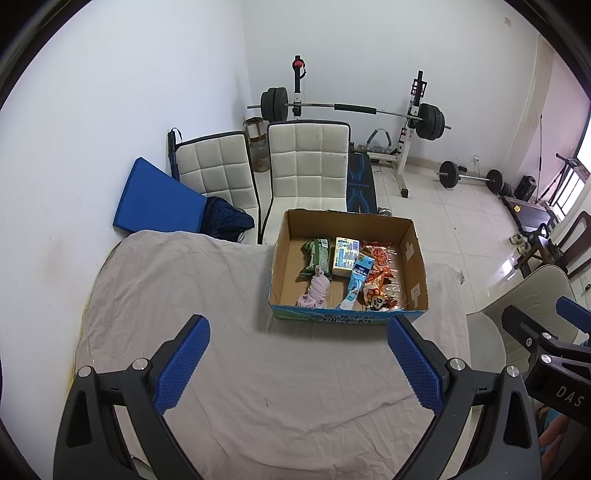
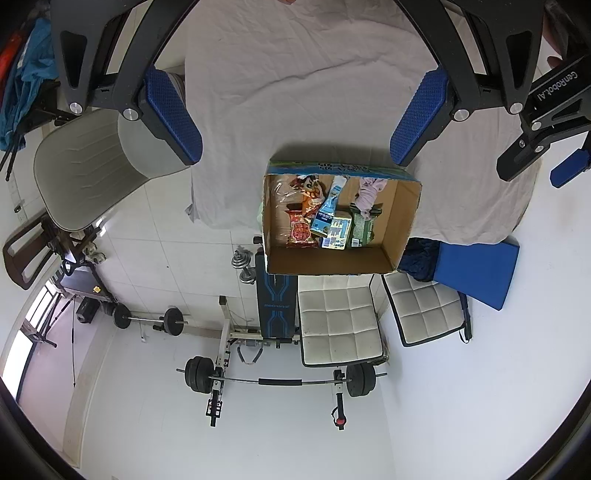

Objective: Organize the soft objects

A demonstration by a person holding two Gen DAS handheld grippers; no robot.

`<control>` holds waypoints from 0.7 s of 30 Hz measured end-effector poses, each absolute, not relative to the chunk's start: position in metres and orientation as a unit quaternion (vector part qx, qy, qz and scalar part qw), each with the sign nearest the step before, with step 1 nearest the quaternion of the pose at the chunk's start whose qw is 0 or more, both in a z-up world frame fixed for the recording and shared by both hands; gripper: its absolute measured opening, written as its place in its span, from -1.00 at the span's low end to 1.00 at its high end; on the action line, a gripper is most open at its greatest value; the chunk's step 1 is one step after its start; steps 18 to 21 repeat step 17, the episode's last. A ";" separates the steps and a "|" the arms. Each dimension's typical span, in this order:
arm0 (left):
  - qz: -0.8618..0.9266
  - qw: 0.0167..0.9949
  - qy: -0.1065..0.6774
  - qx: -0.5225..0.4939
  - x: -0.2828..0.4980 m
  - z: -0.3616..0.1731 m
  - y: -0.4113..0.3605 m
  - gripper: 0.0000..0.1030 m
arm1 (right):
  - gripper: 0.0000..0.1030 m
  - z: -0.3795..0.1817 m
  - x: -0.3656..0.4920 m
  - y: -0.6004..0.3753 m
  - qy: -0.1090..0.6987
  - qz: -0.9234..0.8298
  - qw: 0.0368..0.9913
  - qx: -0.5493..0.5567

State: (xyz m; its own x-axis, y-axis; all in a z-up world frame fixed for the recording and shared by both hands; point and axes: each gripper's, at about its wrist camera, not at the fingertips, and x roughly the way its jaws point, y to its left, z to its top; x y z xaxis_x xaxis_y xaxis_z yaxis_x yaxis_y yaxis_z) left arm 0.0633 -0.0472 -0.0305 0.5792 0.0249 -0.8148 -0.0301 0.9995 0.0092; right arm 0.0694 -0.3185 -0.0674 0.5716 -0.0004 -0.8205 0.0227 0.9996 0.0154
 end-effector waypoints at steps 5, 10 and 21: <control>0.016 0.889 0.458 -0.003 0.064 -0.030 -0.046 0.91 | 1.00 -0.067 0.071 -0.317 0.466 -0.002 0.885 0.011; 0.016 0.889 0.458 -0.003 0.065 -0.030 -0.046 0.91 | 1.00 -0.067 0.072 -0.317 0.466 -0.001 0.885 0.012; 0.019 0.889 0.457 -0.001 0.066 -0.029 -0.044 0.91 | 1.00 -0.068 0.072 -0.315 0.466 0.000 0.885 0.013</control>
